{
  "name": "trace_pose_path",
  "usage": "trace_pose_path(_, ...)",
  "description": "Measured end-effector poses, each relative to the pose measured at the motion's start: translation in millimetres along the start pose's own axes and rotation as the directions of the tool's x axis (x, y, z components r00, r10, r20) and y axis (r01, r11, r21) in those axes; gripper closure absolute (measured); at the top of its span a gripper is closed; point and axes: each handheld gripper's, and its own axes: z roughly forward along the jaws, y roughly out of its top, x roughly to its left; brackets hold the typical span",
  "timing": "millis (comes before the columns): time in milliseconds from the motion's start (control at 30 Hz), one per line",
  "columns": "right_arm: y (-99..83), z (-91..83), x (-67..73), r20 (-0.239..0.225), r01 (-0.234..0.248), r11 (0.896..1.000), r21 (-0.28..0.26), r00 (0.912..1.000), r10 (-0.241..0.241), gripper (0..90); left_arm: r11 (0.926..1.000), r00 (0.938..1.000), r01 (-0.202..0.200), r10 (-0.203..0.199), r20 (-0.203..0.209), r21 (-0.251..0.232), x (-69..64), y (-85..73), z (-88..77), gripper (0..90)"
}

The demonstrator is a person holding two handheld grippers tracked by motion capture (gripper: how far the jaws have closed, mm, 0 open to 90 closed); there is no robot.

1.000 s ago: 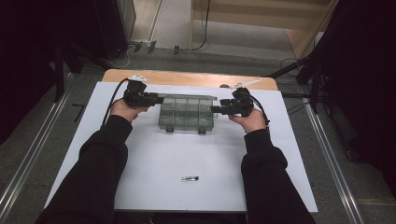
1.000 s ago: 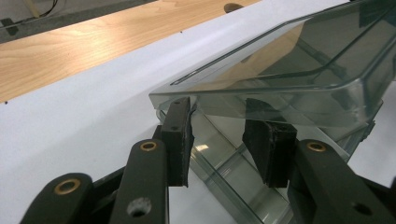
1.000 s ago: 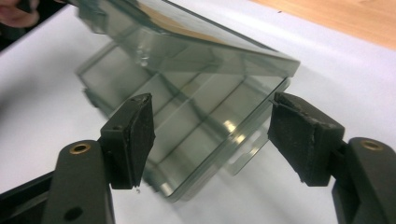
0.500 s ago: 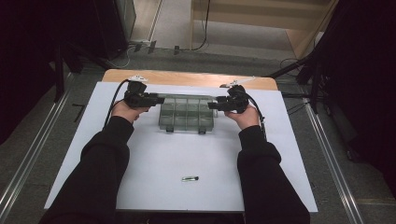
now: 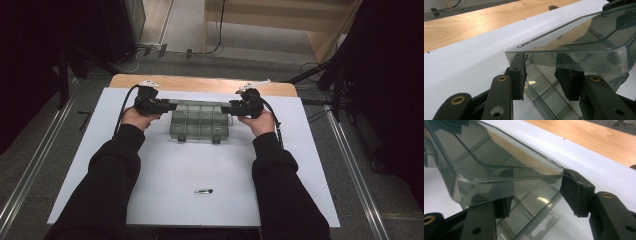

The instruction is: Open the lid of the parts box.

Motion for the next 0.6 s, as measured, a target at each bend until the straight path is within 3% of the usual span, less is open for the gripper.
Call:
trace_pose_path(200,4.4,-2.9,-1.8,0.012,-0.008,1.0,-0.021,0.9999,0.008,52.5,0.9998,0.9999,0.01,-0.01,-0.006,-0.016,-0.5,5.1,1.1,59.7)
trace_pose_path(600,11.2,-3.0,-4.7,0.022,-0.036,0.999,-0.041,0.9991,0.037,56.6,0.9985,0.9986,0.046,-0.046,-0.027,-0.03,1.3,11.9,6.0,59.6)
